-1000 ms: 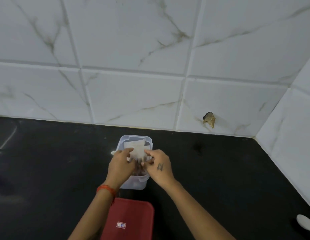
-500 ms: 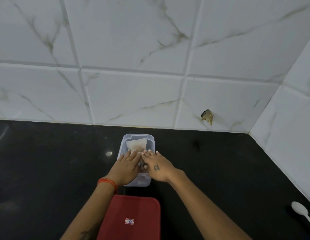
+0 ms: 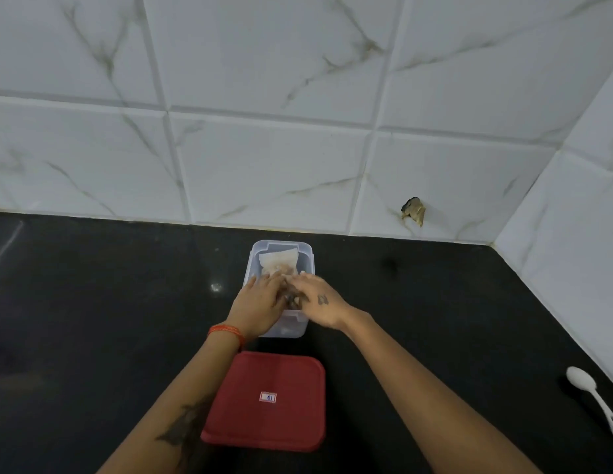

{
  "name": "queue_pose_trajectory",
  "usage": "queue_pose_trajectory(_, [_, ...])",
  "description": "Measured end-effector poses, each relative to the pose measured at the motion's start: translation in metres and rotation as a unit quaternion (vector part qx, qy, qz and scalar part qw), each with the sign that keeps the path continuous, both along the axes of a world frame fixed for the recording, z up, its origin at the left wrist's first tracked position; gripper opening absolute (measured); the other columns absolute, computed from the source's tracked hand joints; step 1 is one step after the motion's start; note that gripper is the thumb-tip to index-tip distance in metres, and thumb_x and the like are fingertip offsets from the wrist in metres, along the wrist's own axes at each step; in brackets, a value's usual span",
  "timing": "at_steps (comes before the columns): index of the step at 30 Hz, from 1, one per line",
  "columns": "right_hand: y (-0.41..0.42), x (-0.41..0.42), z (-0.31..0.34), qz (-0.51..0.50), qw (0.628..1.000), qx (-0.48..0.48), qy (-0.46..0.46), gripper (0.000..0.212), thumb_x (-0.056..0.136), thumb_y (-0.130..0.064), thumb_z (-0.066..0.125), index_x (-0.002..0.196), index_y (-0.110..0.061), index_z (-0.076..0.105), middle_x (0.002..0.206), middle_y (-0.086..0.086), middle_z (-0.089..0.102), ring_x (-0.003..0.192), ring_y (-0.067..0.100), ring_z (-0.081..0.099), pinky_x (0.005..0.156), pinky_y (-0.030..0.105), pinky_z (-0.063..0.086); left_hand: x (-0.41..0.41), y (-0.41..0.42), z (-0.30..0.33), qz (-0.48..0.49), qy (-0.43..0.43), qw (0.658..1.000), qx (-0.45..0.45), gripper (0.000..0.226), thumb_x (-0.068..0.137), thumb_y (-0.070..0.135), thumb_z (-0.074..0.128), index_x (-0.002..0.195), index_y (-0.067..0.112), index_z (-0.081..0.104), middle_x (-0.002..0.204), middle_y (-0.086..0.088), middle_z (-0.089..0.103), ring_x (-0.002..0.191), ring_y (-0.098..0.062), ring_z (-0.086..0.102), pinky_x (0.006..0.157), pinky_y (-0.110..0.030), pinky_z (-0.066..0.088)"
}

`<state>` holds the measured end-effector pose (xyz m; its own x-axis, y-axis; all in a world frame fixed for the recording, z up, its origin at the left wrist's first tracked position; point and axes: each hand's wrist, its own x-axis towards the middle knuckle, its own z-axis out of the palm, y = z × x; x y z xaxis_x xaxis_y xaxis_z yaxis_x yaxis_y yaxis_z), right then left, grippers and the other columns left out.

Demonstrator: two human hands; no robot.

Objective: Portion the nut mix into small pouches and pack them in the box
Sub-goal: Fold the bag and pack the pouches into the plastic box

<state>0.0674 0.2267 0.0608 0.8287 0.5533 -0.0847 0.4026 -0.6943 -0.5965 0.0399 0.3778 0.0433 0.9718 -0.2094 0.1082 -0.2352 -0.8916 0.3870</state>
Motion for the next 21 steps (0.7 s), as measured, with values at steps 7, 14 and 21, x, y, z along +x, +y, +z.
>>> queue_pose_trajectory(7, [-0.025, -0.051, -0.014, -0.21, 0.925, 0.311, -0.054, 0.035, 0.092, -0.009, 0.057, 0.125, -0.018, 0.06, 0.127, -0.011, 0.056, 0.12, 0.002, 0.049, 0.1, 0.012, 0.036, -0.056, 0.019, -0.007, 0.101, -0.148, 0.93, -0.321, 0.04, 0.097, 0.025, 0.047, 0.137, 0.019, 0.047, 0.147, 0.009, 0.038, 0.139, -0.015, 0.034, 0.113, -0.037, 0.029])
queue_pose_trajectory(14, [-0.027, -0.114, -0.08, -0.392, 0.883, 0.257, -0.031, 0.04, 0.098, -0.023, 0.048, 0.137, -0.017, 0.047, 0.142, -0.001, 0.046, 0.135, 0.014, 0.038, 0.114, 0.03, 0.025, -0.118, 0.04, -0.063, 0.23, -0.004, 0.92, -0.316, 0.05, 0.098, 0.038, 0.04, 0.145, 0.024, 0.034, 0.155, 0.004, 0.028, 0.14, -0.003, 0.011, 0.121, -0.035, 0.004])
queue_pose_trajectory(21, [0.001, -0.135, -0.106, -0.344, 0.937, 0.046, -0.034, 0.055, 0.102, -0.035, 0.028, 0.149, -0.007, 0.02, 0.157, 0.008, 0.019, 0.147, 0.017, 0.005, 0.118, 0.029, -0.006, -0.138, 0.022, -0.081, 0.23, 0.018, 0.945, -0.23, 0.075, 0.089, 0.064, 0.022, 0.146, 0.017, 0.034, 0.153, -0.004, 0.033, 0.142, -0.007, 0.006, 0.117, -0.027, -0.008])
